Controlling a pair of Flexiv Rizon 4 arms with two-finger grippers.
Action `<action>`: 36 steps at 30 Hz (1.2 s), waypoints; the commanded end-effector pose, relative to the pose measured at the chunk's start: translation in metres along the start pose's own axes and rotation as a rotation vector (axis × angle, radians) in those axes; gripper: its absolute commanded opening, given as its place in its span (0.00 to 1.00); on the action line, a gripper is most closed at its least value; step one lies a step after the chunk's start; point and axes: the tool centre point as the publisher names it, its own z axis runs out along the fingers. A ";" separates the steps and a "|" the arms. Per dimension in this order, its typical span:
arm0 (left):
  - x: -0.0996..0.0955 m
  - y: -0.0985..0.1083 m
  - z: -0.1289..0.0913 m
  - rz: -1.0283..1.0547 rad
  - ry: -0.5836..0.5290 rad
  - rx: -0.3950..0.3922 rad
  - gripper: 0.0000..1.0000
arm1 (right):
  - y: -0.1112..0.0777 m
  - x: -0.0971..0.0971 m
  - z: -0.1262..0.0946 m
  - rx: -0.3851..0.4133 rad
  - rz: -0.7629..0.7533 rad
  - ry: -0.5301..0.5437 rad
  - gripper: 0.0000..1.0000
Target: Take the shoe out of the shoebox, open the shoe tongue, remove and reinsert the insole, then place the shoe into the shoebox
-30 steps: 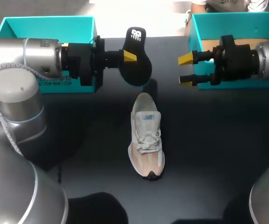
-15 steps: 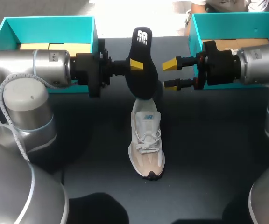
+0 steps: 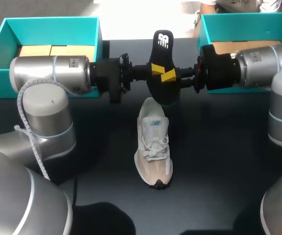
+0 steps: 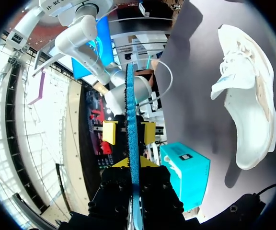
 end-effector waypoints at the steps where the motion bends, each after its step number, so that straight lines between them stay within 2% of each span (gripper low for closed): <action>1: 0.002 0.002 0.007 0.003 -0.009 0.007 0.00 | 0.006 -0.005 0.009 0.009 0.002 0.008 0.27; 4: 0.001 0.001 0.007 0.003 -0.004 0.020 0.00 | 0.007 -0.006 0.009 0.010 0.004 0.008 0.16; 6: 0.002 -0.001 0.006 0.003 -0.004 0.020 0.00 | 0.007 -0.006 0.009 0.009 0.006 0.009 0.15; 9: 0.002 -0.002 0.004 -0.003 -0.003 0.023 0.00 | 0.008 -0.007 0.009 0.009 0.008 0.008 0.02; 14: 0.002 -0.005 0.002 -0.027 -0.008 0.017 0.00 | 0.009 -0.008 0.008 0.003 0.007 -0.001 0.00; 15: 0.001 -0.005 0.001 -0.037 -0.008 0.008 0.26 | 0.009 -0.009 0.008 0.002 0.003 0.000 0.00; 16: 0.001 -0.004 0.000 -0.043 0.000 -0.005 0.85 | 0.009 -0.009 0.008 0.000 -0.003 -0.001 0.00; 17: 0.001 -0.003 -0.001 -0.053 0.000 -0.007 1.00 | 0.010 -0.009 0.008 -0.002 -0.006 -0.003 0.00; 20: -0.003 0.001 -0.009 -0.107 -0.009 -0.021 1.00 | 0.011 -0.010 0.008 -0.008 -0.020 -0.011 0.00; 24: -0.005 0.006 -0.030 -0.279 0.070 -0.073 1.00 | 0.015 -0.016 0.009 -0.023 -0.069 -0.038 0.00; 26: -0.002 0.008 -0.043 -0.399 0.105 -0.090 1.00 | 0.018 -0.019 0.010 -0.046 -0.130 -0.057 0.00; 28: 0.001 0.006 -0.055 -0.514 0.169 -0.074 1.00 | 0.023 -0.022 0.009 -0.056 -0.214 -0.077 0.00; 31: 0.004 0.004 -0.067 -0.665 0.197 -0.092 1.00 | 0.030 -0.023 0.013 -0.053 -0.307 -0.072 0.00; 36: 0.017 0.000 -0.078 -0.827 0.242 -0.117 1.00 | 0.036 -0.025 0.014 -0.051 -0.456 -0.009 0.00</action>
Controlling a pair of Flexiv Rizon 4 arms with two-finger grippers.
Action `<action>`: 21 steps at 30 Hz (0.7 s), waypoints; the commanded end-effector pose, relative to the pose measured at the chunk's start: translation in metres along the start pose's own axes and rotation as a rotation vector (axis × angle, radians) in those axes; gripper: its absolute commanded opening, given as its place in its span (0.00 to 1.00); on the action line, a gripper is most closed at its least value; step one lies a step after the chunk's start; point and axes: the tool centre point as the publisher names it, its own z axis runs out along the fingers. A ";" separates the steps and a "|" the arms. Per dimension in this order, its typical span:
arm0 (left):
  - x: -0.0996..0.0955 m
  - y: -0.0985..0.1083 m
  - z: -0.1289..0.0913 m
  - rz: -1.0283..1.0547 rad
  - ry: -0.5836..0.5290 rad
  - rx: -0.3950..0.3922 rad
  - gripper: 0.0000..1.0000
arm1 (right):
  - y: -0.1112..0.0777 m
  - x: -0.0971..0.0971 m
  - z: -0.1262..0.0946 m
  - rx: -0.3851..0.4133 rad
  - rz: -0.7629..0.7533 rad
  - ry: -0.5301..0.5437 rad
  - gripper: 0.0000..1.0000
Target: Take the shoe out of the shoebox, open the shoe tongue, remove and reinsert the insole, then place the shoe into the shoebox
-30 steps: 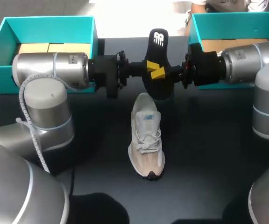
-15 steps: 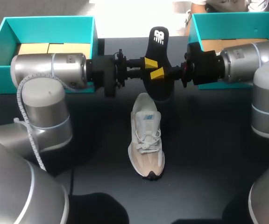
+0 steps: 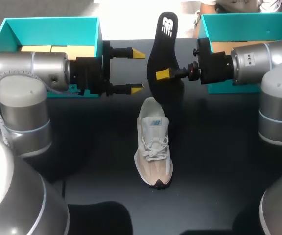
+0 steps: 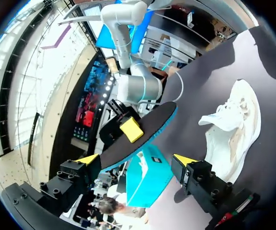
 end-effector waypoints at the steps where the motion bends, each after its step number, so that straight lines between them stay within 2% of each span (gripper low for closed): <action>1: 0.012 -0.002 -0.020 -0.342 0.147 -0.058 1.00 | 0.004 -0.007 0.006 -0.005 -0.110 0.098 0.00; 3: 0.026 0.003 -0.022 -0.326 0.248 -0.111 1.00 | 0.005 -0.006 0.006 -0.006 -0.087 0.092 0.00; 17: 0.026 0.003 -0.022 -0.326 0.248 -0.111 1.00 | 0.005 -0.006 0.006 -0.006 -0.087 0.092 0.00; 19: 0.040 0.004 -0.022 -0.368 0.274 -0.102 1.00 | 0.005 -0.006 0.006 -0.006 -0.087 0.092 0.00; 21: 0.052 0.005 -0.023 -0.397 0.270 -0.086 1.00 | 0.005 -0.018 0.010 -0.032 -0.184 0.080 0.00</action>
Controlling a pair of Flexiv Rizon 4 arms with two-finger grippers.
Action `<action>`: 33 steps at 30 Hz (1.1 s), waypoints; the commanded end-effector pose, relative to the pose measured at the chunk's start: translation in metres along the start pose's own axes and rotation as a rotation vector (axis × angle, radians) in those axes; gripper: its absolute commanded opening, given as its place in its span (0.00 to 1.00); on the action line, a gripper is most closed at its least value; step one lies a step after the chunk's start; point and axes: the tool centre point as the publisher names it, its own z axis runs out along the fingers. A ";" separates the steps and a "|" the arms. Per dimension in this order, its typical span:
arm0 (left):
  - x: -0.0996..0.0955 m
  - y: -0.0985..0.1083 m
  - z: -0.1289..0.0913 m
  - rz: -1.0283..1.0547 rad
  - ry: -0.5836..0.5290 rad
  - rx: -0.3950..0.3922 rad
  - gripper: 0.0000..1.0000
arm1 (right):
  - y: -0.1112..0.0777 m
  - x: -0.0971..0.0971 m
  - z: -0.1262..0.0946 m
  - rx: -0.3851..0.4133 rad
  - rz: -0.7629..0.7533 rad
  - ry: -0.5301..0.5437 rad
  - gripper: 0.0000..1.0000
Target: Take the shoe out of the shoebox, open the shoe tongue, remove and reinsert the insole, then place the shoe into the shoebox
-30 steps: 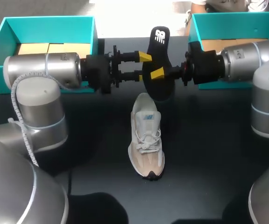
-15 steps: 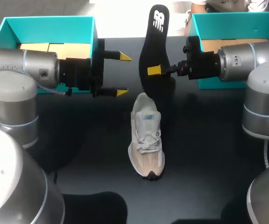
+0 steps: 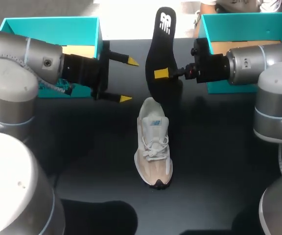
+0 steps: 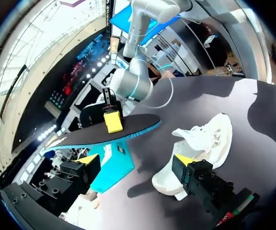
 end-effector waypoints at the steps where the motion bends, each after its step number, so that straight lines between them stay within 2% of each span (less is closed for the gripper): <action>1: 0.017 0.013 0.003 -0.032 0.024 0.018 1.00 | -0.001 -0.015 0.006 0.004 -0.128 -0.037 0.00; 2: 0.024 0.017 0.005 -0.041 0.042 -0.004 1.00 | 0.000 -0.023 0.007 0.013 -0.195 -0.075 0.00; 4: 0.033 0.023 0.006 -0.057 0.034 -0.018 1.00 | 0.003 -0.028 0.013 -0.013 -0.314 -0.069 0.00; 6: 0.042 0.028 0.008 -0.070 0.047 -0.034 1.00 | 0.003 -0.036 0.016 -0.003 -0.385 -0.082 0.00; 15: 0.085 0.056 0.017 -0.183 0.105 -0.109 1.00 | -0.008 -0.066 0.027 0.033 -0.522 -0.126 0.00; 18: 0.095 0.060 0.018 -0.226 0.111 -0.123 1.00 | -0.013 -0.071 0.029 0.025 -0.512 -0.111 0.00; 27: 0.111 0.072 0.021 -0.302 0.130 -0.190 1.00 | -0.013 -0.071 0.029 0.025 -0.512 -0.111 0.00; 32: 0.110 0.072 0.027 -0.340 0.141 -0.213 1.00 | -0.018 -0.075 0.032 0.016 -0.525 -0.106 0.00; 33: 0.110 0.071 0.028 -0.352 0.141 -0.220 1.00 | -0.020 -0.077 0.033 0.034 -0.525 -0.105 0.00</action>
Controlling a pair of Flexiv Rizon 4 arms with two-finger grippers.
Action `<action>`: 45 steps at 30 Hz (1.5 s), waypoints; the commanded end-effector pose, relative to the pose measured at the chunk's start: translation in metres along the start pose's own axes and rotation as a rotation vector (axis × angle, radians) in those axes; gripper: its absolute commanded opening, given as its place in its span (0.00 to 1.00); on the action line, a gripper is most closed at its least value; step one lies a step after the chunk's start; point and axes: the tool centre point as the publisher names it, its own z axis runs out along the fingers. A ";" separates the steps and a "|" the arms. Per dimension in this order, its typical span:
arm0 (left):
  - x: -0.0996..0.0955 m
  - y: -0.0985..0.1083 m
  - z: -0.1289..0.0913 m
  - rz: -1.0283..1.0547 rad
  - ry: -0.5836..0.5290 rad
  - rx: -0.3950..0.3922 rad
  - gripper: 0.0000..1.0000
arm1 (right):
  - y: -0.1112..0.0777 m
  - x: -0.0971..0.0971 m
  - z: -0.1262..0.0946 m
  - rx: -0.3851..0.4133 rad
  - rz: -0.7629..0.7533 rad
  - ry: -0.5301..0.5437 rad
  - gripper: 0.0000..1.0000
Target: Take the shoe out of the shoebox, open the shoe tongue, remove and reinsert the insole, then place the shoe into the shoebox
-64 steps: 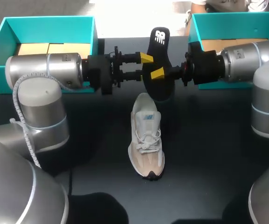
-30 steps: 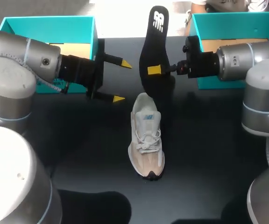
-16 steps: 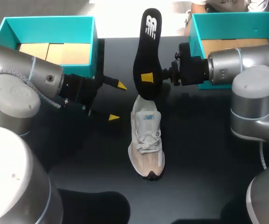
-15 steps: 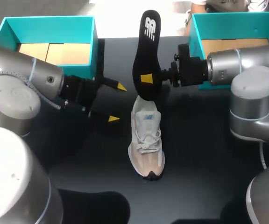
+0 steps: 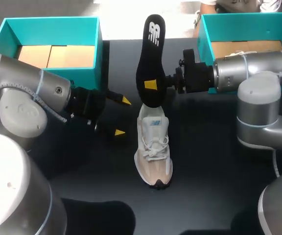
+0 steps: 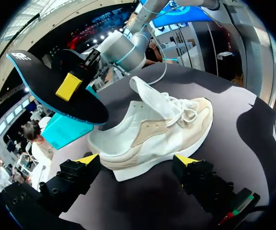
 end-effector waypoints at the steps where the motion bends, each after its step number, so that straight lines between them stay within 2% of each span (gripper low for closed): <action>1: -0.005 -0.006 0.007 -0.014 0.002 -0.027 1.00 | -0.011 -0.002 0.008 0.020 -0.004 0.003 0.00; 7: -0.005 -0.007 0.008 -0.048 -0.019 -0.048 1.00 | -0.034 -0.002 0.013 0.013 0.013 0.027 0.00; 18: -0.015 -0.009 0.017 -0.108 -0.052 -0.060 1.00 | -0.063 -0.001 0.007 -0.020 0.047 0.029 0.00; 21: -0.017 -0.008 0.019 -0.118 -0.036 -0.067 1.00 | -0.068 -0.002 0.007 -0.020 0.067 0.034 0.00; 38: -0.018 -0.010 0.019 -0.134 -0.051 -0.083 1.00 | -0.068 -0.002 0.008 -0.013 0.077 0.043 0.00; 45: -0.018 -0.010 0.019 -0.134 -0.051 -0.083 1.00 | -0.097 -0.006 0.011 -0.004 0.126 0.072 0.00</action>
